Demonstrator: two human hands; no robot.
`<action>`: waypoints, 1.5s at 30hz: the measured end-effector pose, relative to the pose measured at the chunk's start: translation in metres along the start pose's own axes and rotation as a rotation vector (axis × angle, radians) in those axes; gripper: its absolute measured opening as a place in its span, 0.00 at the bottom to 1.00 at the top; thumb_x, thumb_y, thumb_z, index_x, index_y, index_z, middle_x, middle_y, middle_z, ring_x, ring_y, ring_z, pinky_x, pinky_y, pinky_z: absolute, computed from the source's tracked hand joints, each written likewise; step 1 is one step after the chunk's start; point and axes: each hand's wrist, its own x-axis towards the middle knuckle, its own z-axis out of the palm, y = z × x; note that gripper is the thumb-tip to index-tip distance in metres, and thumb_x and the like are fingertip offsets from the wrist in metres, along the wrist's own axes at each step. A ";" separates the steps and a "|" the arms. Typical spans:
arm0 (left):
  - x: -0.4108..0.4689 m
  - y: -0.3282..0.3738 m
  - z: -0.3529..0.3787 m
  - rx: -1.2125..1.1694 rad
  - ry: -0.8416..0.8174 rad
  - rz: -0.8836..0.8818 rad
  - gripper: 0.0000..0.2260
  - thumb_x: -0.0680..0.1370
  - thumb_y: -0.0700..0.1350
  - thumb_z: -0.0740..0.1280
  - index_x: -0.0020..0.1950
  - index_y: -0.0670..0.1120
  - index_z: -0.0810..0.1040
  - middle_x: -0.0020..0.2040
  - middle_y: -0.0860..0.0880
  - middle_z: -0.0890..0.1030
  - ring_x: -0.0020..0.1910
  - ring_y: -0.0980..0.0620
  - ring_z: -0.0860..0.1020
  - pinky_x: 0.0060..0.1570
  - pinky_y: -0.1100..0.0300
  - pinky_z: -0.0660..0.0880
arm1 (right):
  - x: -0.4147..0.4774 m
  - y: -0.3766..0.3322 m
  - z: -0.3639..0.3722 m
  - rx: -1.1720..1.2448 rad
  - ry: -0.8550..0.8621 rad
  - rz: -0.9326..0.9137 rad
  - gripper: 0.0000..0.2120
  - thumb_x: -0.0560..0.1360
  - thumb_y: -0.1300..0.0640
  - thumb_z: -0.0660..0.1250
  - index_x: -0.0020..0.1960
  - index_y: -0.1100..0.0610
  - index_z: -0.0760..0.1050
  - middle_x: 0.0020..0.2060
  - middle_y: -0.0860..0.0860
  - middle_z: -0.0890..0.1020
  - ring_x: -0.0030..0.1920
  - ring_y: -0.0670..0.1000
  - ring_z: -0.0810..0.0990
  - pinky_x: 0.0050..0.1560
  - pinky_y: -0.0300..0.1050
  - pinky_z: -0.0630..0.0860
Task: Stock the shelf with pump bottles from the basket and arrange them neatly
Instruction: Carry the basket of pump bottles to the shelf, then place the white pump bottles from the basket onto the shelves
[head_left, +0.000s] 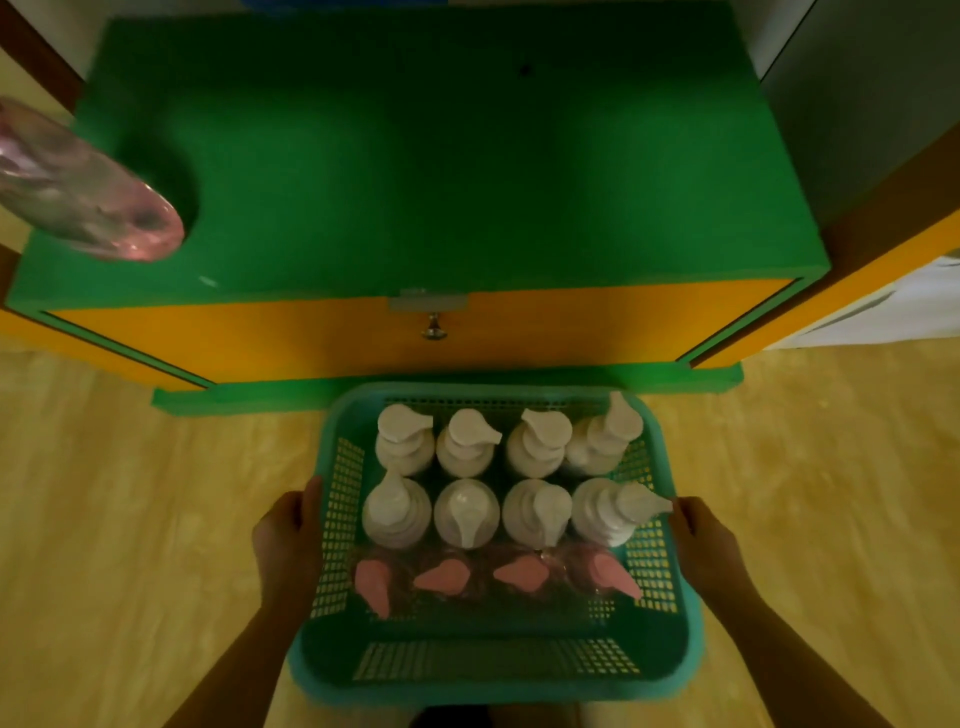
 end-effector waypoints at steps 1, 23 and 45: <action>0.002 -0.003 0.004 0.008 -0.002 -0.006 0.16 0.79 0.48 0.58 0.35 0.41 0.73 0.28 0.48 0.71 0.28 0.52 0.69 0.28 0.62 0.63 | 0.003 0.000 0.002 -0.004 -0.001 0.002 0.06 0.79 0.55 0.54 0.49 0.55 0.67 0.40 0.56 0.75 0.40 0.55 0.72 0.41 0.45 0.64; 0.022 0.057 0.004 0.003 -0.338 0.220 0.23 0.70 0.33 0.67 0.63 0.46 0.71 0.64 0.44 0.73 0.62 0.43 0.73 0.57 0.48 0.73 | -0.003 -0.137 -0.051 -0.575 0.107 -0.878 0.13 0.60 0.68 0.67 0.41 0.54 0.80 0.37 0.51 0.84 0.36 0.51 0.83 0.39 0.40 0.75; 0.028 0.046 0.022 0.034 -0.250 0.463 0.19 0.69 0.44 0.73 0.57 0.42 0.76 0.54 0.43 0.81 0.52 0.47 0.79 0.51 0.57 0.75 | -0.003 -0.200 0.054 -0.670 -0.181 -1.056 0.17 0.72 0.57 0.67 0.60 0.57 0.70 0.59 0.55 0.75 0.59 0.56 0.74 0.56 0.49 0.72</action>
